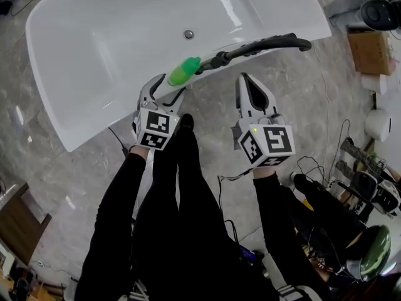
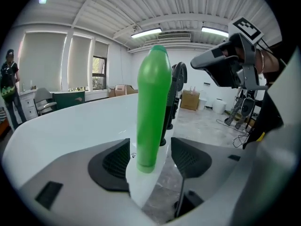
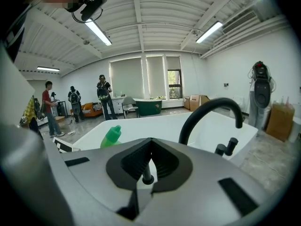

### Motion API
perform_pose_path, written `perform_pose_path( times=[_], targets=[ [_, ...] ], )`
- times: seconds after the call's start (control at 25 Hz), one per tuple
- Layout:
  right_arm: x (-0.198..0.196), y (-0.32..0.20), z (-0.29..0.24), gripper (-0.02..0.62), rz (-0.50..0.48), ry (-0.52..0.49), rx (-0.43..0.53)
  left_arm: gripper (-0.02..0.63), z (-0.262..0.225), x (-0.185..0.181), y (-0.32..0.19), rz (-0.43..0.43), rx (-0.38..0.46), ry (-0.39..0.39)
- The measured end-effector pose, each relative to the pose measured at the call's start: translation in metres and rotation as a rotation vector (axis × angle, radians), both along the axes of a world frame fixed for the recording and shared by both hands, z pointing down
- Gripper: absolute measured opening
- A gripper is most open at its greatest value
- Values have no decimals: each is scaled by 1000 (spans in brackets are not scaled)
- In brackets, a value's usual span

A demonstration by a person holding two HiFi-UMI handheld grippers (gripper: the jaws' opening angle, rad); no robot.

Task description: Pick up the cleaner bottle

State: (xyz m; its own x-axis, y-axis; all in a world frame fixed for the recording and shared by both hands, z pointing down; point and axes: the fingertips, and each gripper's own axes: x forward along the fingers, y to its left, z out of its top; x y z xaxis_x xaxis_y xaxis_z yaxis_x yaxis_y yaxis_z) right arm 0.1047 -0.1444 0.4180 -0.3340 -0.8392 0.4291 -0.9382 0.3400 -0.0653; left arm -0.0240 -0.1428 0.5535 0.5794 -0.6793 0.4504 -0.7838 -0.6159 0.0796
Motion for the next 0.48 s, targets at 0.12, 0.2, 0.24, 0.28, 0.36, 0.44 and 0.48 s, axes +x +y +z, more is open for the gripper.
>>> perform_pose_path(
  times=[0.12, 0.2, 0.24, 0.28, 0.36, 0.44, 0.48],
  targets=[
    [-2, 0, 9, 2, -10, -4, -1, 276, 12, 4, 2, 2, 14, -2],
    [-2, -1, 15, 2, -10, -10, -1, 276, 19, 5, 0, -3, 28, 1],
    [-2, -3, 18, 2, -10, -12, -1, 276, 21, 6, -2, -5, 36, 3],
    [-2, -5, 20, 2, -11, -15, -2, 276, 23, 6, -4, -5, 44, 6],
    [-2, -8, 25, 2, -14, -20, -4, 276, 27, 7, -9, 1, 60, 13],
    [-4, -10, 27, 2, -25, -26, -1, 276, 28, 10, -14, 8, 81, 19],
    [-5, -11, 28, 2, -34, -28, 4, 276, 27, 11, -16, 9, 87, 22]
  ],
)
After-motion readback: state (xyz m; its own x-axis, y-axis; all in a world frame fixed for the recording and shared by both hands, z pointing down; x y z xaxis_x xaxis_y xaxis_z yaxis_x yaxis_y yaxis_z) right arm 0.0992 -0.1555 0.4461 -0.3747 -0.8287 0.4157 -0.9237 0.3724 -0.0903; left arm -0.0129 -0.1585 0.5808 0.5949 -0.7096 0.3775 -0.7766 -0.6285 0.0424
